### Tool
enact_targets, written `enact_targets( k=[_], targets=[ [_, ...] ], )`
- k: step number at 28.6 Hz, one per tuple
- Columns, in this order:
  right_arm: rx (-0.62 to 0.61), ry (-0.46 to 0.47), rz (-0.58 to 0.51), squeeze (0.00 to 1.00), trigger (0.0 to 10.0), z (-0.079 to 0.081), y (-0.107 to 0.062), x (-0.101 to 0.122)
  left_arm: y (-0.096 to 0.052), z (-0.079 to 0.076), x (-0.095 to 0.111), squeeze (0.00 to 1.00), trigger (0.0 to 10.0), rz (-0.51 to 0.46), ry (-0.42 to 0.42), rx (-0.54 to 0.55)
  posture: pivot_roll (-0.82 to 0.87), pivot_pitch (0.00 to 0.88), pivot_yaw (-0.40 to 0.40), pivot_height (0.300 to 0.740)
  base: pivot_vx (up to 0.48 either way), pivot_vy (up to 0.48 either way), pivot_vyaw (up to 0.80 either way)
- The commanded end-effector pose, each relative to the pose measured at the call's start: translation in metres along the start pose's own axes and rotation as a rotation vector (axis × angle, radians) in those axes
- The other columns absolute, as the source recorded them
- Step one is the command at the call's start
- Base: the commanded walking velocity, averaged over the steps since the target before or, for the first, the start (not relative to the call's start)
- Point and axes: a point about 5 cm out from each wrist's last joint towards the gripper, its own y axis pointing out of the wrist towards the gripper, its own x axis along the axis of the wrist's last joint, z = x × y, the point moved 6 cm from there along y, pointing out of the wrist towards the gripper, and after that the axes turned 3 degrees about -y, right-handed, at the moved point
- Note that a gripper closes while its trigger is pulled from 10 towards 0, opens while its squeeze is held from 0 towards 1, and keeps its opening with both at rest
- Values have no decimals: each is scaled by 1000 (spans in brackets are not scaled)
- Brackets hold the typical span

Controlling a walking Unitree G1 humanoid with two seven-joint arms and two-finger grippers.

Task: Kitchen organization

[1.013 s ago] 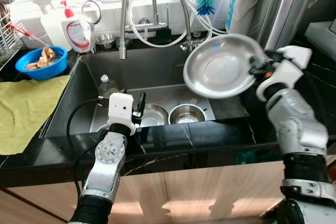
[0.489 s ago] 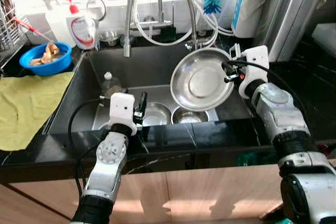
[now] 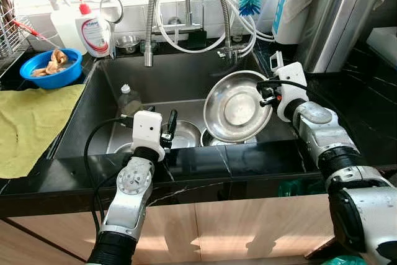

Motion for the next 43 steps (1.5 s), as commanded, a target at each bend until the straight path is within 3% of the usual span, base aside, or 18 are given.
enact_targets(
  k=[1, 5, 7, 11, 17, 22, 25, 26, 27, 31, 32, 36, 37, 40, 43],
  targets=[
    [10, -18, -29, 1000, 10000, 3, 3, 12, 0, 0, 1, 0, 10000, 5, -7, -3, -87, 0, 25, 740, 0, 0, 0],
    [9, -18, -27, 1000, 10000, 3, 4, 11, -1, 0, 1, 0, 10000, 5, -7, -2, -87, 0, 25, 740, 0, 0, 0],
    [8, -17, -29, 0, 10000, 3, 4, 11, -1, 0, 1, 0, 10000, 7, -8, -1, -90, 0, 24, 740, 0, 0, 0],
    [-19, -17, -60, 0, 10000, -2, 3, 18, -1, 1, 1, 0, 10000, 6, -8, 1, -89, 0, 23, 740, 0, 0, 0],
    [-147, -18, -270, 0, 10000, -20, -5, 62, -1, 3, 2, 0, 10000, -3, -5, 12, -90, 0, 24, 740, 0, 0, 0],
    [-274, -44, -459, 0, 10000, -24, -32, 80, 0, 4, 5, 0, 10000, -19, -2, 22, -98, 0, 33, 740, 0, 0, 0],
    [-316, -38, -523, 0, 10000, -16, -54, 77, 1, 6, 8, 0, 10000, -35, 3, 28, -105, 0, 39, 740, 0, 0, 0],
    [-316, -38, -523, 0, 10000, -16, -54, 77, 1, 6, 8, 0, 10000, -35, 3, 28, -105, 0, 39, 740, 0, 0, 0],
    [-356, -3, -540, 0, 10000, -11, -69, 70, 2, 9, 12, 0, 10000, -52, 7, 45, -112, 0, 46, 740, 0, 0, 0],
    [-401, 47, -557, 0, 10000, -4, -86, 61, 3, 15, 18, 0, 10000, -81, 17, 76, -117, 0, 51, 740, 0, 0, 0],
    [-419, 58, -573, 0, 10000, 4, -98, 55, 3, 20, 24, 0, 10000, -107, 22, 99, -116, 0, 53, 740, 0, 0, 0],
    [-469, 76, -574, 0, 10000, 14, -114, 42, 2, 25, 32, 0, 10000, -139, 31, 112, -121, 0, 56, 740, 0, 0, 0],
    [-484, 73, -552, 0, 10000, 23, -123, 33, 1, 25, 34, 0, 10000, -149, 39, 113, -115, 0, 56, 740, 0, 0, 0],
    [-513, 109, -525, 0, 10000, 25, -128, 25, 0, 26, 34, 0, 10000, -152, 43, 114, -114, 0, 56, 740, 0, 0, 0],
    [-546, 79, -510, 0, 10000, 27, -135, 25, -2, 28, 34, 0, 10000, -155, 48, 122, -111, 0, 58, 740, 0, 0, 646]
  ],
)
